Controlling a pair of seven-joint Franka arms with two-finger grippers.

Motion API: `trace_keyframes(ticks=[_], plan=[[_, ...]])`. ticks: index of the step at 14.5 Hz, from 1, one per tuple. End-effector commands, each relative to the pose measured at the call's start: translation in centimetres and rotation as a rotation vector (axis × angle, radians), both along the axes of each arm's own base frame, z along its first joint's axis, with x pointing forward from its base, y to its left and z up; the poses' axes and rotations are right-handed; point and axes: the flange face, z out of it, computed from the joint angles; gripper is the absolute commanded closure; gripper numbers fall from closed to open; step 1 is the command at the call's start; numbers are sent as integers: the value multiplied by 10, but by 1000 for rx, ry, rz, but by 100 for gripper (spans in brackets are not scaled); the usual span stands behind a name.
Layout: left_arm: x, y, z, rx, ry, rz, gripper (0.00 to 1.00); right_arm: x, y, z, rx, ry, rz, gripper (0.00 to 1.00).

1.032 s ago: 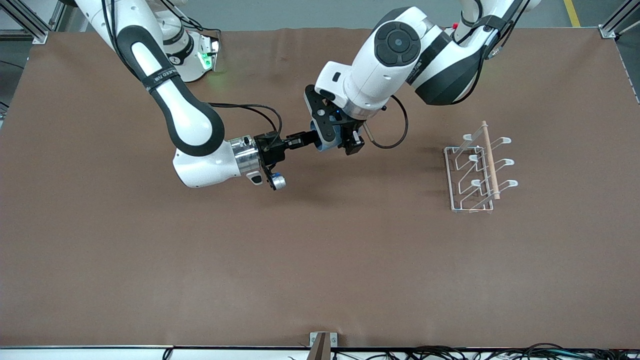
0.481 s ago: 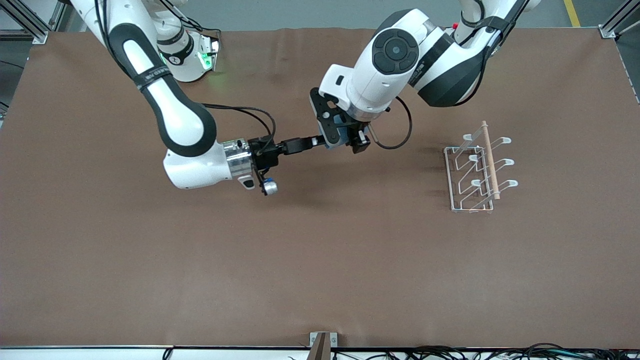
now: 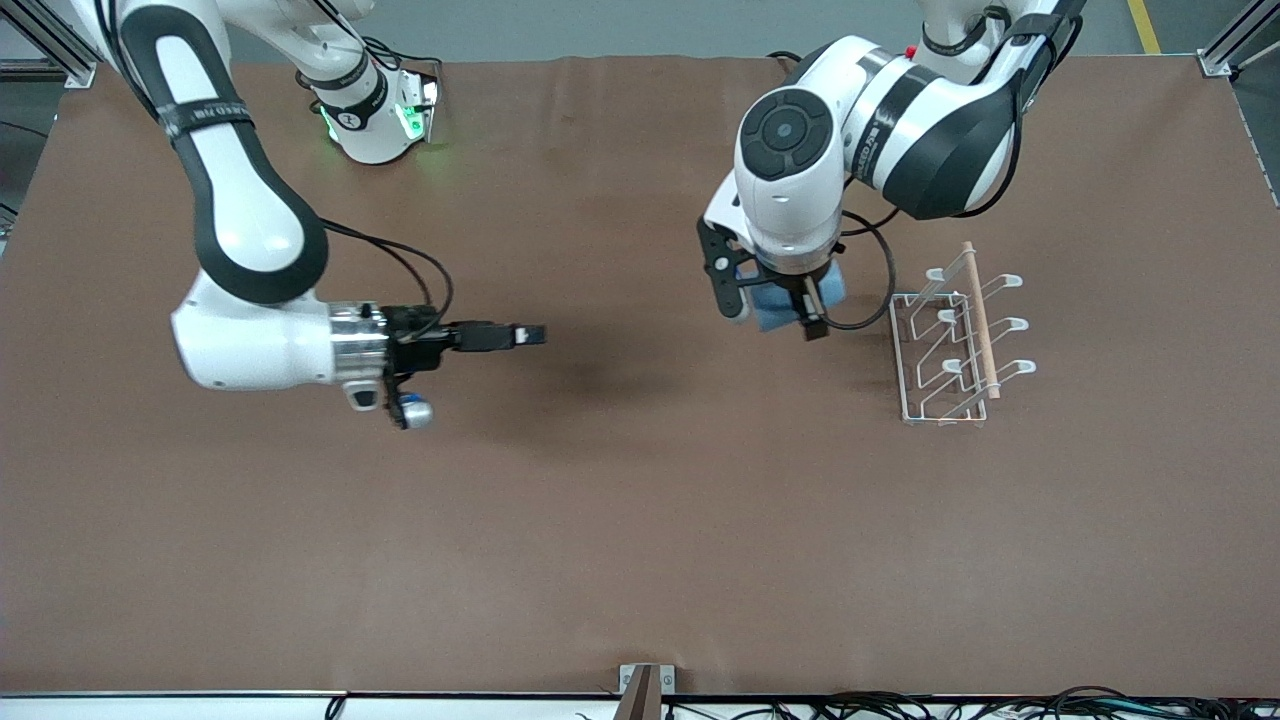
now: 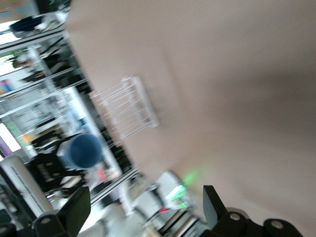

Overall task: Hang cup on cup holder
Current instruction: 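Carry the cup to the holder while the right gripper opens, withdraws, then lower the cup onto a hook of the holder with the left gripper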

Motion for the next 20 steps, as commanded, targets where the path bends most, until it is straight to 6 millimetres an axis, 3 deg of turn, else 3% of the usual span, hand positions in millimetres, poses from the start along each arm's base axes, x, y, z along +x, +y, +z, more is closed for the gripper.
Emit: trace_keyframes(ticks=[1,2,5,6,8,10,11,12,15,18,20], plan=[[10,34,-25,200,-17,-38,100,6,-58,12,-229,-76,5,0],[10,46,-43,286,-27,-62,100,13,-86,12,-320,-102,8,0],[1,78,-90,528,-27,-137,97,23,-147,12,-581,-166,51,0],[9,97,-97,576,-33,-135,97,28,-169,25,-697,-212,89,0],[14,121,-113,661,-34,-157,94,31,-193,67,-871,-311,118,0],[25,158,-135,768,-28,-189,94,42,-235,105,-928,-360,42,0],[29,167,-141,802,-19,-211,93,43,-245,122,-939,-377,16,0],[31,167,-151,822,-8,-241,93,40,-249,136,-942,-391,1,0],[27,159,-187,877,44,-295,91,-8,-254,193,-932,-321,15,0],[18,146,-203,904,72,-319,90,-47,-272,229,-923,-255,11,0],[13,135,-203,907,69,-337,90,-54,-277,245,-929,-255,19,0]])
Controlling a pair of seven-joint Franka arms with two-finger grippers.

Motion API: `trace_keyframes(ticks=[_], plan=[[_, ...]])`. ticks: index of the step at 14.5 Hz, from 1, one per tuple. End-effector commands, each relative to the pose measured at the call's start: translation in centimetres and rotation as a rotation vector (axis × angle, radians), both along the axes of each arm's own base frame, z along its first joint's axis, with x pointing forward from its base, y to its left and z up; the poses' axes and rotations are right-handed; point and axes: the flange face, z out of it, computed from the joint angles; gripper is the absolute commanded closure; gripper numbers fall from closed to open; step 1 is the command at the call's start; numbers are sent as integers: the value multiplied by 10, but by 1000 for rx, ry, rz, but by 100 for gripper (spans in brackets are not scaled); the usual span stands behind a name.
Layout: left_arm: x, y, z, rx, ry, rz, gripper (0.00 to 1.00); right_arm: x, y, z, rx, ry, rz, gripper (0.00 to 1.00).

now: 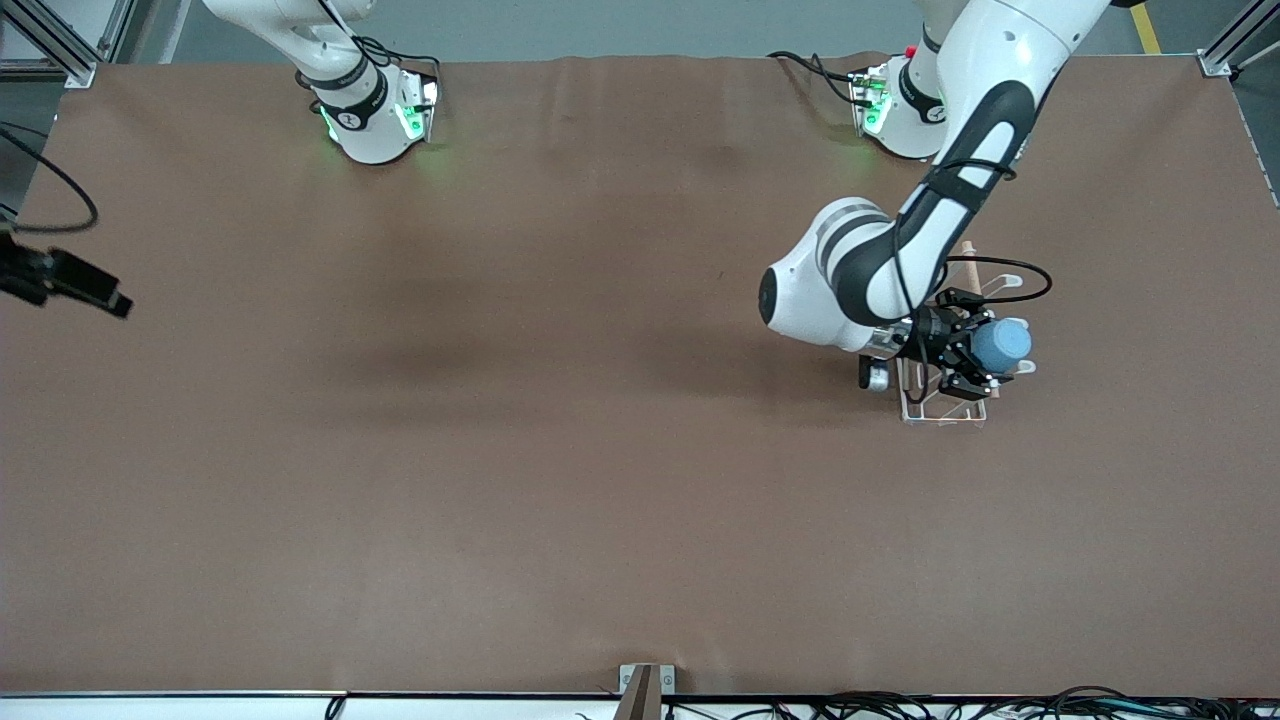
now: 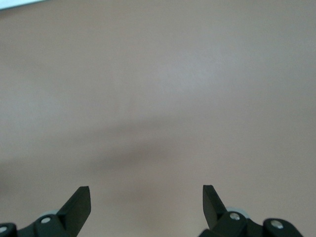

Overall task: Hang cup on cup holder
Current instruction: 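Lower the cup onto a hook of the holder with the left gripper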

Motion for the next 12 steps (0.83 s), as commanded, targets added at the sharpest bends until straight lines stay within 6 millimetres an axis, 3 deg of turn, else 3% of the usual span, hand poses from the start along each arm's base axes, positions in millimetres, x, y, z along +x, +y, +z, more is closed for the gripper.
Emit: trace_keyframes(ticks=[1,4,5,7,9,10,12], plan=[[0,-6,-11,-4,27,-13,90,-8,-5,18,-26,-12,-3,0],[-2,-6,-29,7,52,-22,88,-7,8,16,-27,-9,60,0],[-1,-5,-32,7,54,-19,80,-7,8,16,-27,-8,78,0],[2,-5,-37,-7,37,5,48,-7,6,14,-29,-5,98,0],[12,0,-23,-44,14,70,24,-6,5,15,-31,-19,95,0],[18,1,-15,-73,4,103,14,-5,6,16,-33,-28,96,0],[33,2,3,-107,-38,131,13,-2,6,13,-37,-41,97,0]])
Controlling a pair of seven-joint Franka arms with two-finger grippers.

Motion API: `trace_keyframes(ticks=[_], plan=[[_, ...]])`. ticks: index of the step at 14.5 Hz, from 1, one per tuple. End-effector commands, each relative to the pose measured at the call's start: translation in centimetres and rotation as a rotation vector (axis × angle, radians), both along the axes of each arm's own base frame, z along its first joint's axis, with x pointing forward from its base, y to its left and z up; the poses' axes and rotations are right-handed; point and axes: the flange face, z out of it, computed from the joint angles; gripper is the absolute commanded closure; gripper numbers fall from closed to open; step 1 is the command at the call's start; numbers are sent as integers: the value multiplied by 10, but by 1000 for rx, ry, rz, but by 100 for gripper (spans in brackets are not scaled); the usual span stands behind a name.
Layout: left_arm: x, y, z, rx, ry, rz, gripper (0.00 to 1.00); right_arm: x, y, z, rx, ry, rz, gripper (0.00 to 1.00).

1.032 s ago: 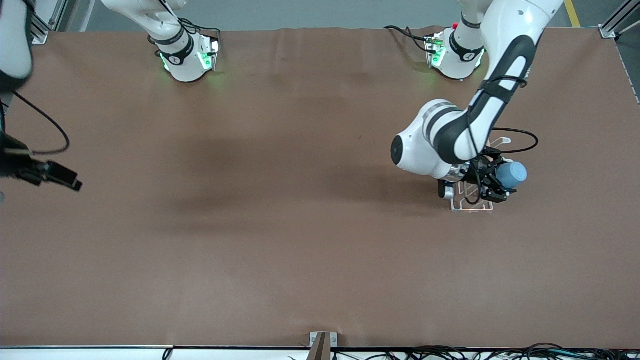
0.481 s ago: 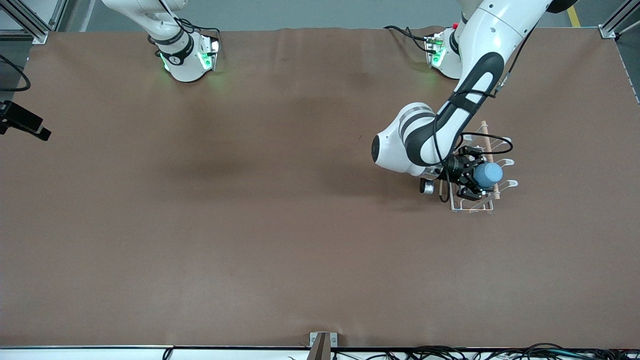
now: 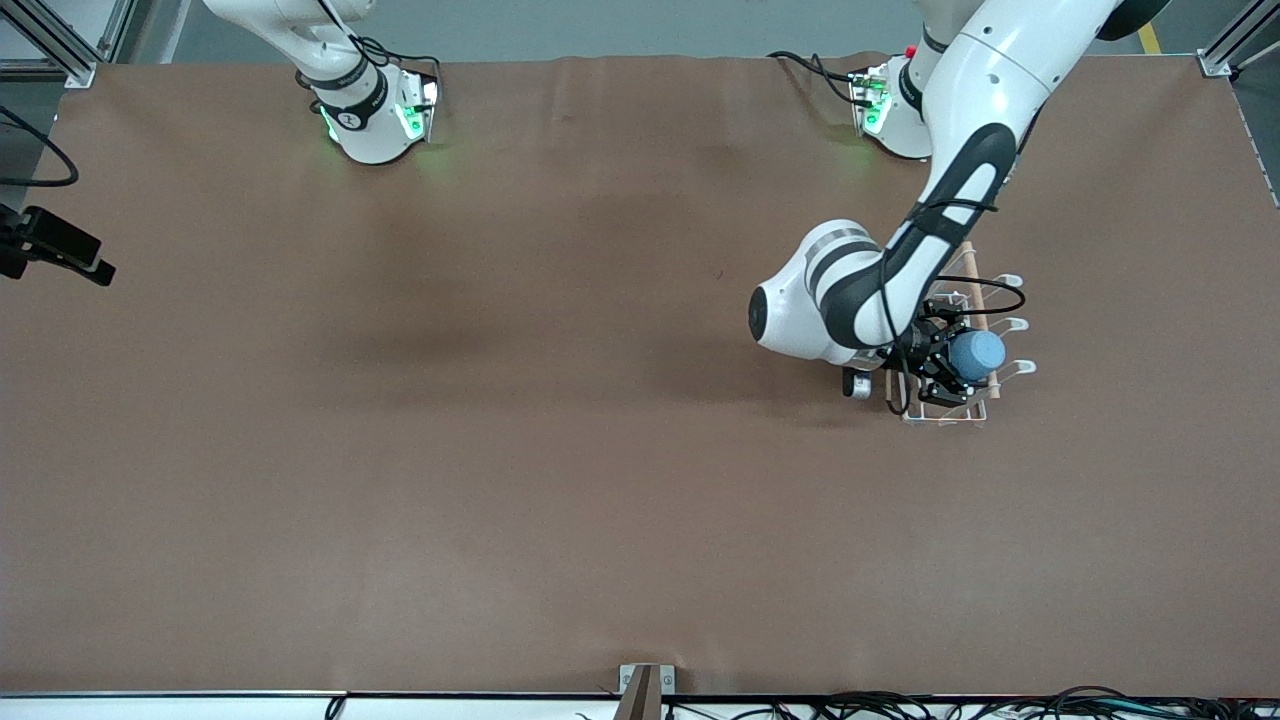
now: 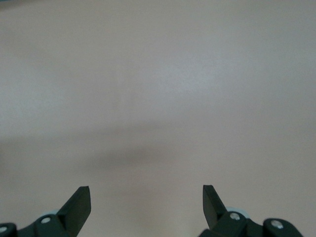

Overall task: Hang cup on cup holder
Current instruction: 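Lower the cup onto a hook of the holder with the left gripper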

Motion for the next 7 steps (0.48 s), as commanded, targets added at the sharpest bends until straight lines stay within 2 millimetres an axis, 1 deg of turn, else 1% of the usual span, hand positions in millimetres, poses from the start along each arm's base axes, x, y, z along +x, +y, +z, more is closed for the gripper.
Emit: trace_keyframes(ticks=[1,2,3,4,5,7], plan=[[24,1,35,-52,-94,67,13,1,0,0,-21,-10,15,0],[36,8,52,-75,-185,128,10,0,0,0,-21,-6,14,0],[39,11,68,-124,-266,219,0,0,-1,0,-21,-7,12,0],[42,13,85,-166,-323,282,0,1,-2,0,-21,-10,10,0],[45,15,108,-208,-383,332,0,0,-2,-1,-21,-6,10,0],[46,20,154,-353,-475,439,0,0,-2,0,-21,-7,10,0]])
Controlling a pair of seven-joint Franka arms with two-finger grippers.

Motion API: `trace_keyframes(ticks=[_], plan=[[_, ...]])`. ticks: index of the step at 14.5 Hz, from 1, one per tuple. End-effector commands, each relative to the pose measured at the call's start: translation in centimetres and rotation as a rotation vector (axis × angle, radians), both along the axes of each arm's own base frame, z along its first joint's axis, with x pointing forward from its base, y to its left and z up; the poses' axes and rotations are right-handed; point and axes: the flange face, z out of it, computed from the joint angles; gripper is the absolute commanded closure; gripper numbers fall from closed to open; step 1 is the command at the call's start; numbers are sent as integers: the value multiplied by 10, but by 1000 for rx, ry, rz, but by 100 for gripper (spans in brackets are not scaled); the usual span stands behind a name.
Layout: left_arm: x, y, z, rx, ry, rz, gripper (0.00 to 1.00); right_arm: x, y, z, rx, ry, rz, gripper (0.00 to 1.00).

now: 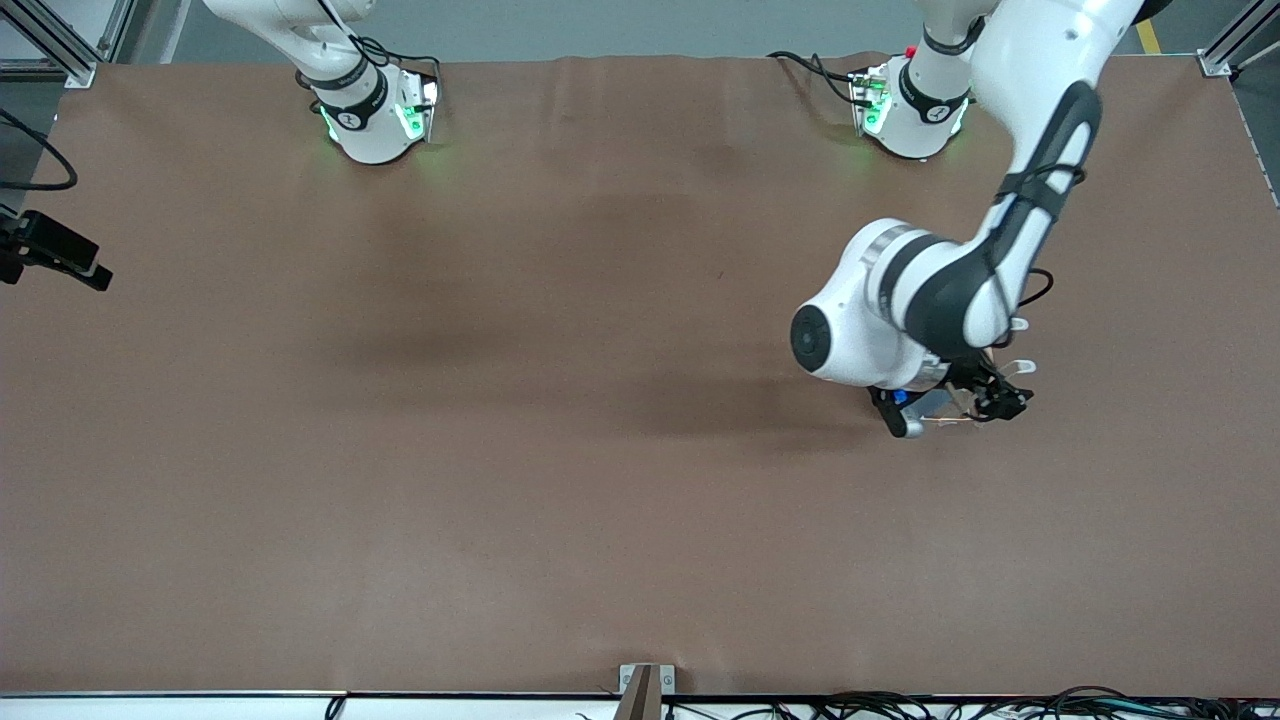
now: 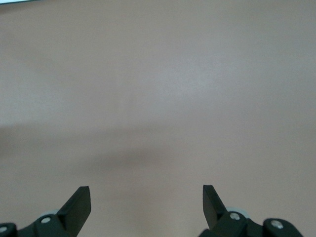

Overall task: Hang cup on cup holder
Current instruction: 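Lower the cup onto a hook of the holder with the left gripper, then open the left gripper and release the cup on the hook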

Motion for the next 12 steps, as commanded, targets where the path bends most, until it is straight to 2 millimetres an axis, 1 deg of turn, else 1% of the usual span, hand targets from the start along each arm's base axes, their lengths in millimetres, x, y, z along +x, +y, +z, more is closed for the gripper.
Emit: trace_keyframes(ticks=[1,3,4,5,7,9,12], plan=[[-2,16,77,-200,-182,150,0,-1,-2,1,-17,-4,7,0],[-3,33,118,-362,-292,288,0,-1,-2,1,-17,-5,4,0],[-4,43,135,-423,-334,341,0,-1,-2,1,-17,-5,4,0],[-7,48,149,-480,-364,395,0,-1,-2,1,-17,-5,4,0],[-17,65,177,-566,-434,564,0,-1,-4,1,-17,-5,1,0],[-26,100,208,-677,-491,756,0,-1,-5,0,-15,-4,-2,0],[-43,145,241,-783,-526,898,0,-1,-5,0,-15,-2,-2,0]])
